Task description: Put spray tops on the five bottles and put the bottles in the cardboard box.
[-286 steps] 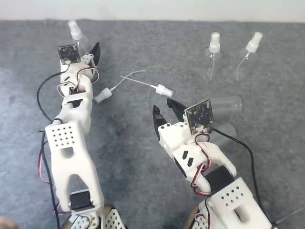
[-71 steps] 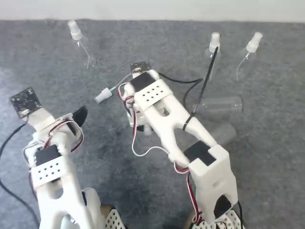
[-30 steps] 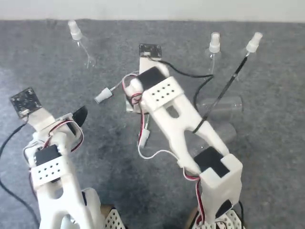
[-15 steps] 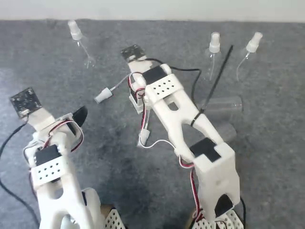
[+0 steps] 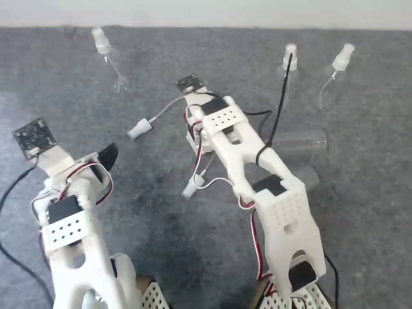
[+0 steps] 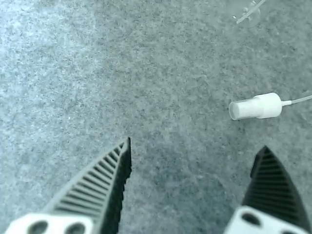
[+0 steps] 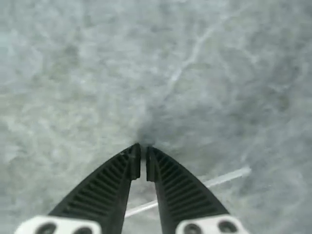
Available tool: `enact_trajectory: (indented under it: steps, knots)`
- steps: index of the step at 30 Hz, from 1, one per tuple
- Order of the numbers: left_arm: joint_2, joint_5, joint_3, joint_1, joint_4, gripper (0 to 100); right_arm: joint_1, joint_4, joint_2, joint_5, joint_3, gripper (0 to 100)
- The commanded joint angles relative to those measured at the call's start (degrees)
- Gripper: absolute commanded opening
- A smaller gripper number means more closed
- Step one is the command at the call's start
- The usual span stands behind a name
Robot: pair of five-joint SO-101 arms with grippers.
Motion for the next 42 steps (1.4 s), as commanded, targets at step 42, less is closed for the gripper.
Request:
enact_trajectory:
  steps: [42]
  knots:
    - [-1.76, 0.35, 0.84, -0.35, -3.43, 36, 3.12, 33.19, -20.88, 8.88, 8.26, 1.7]
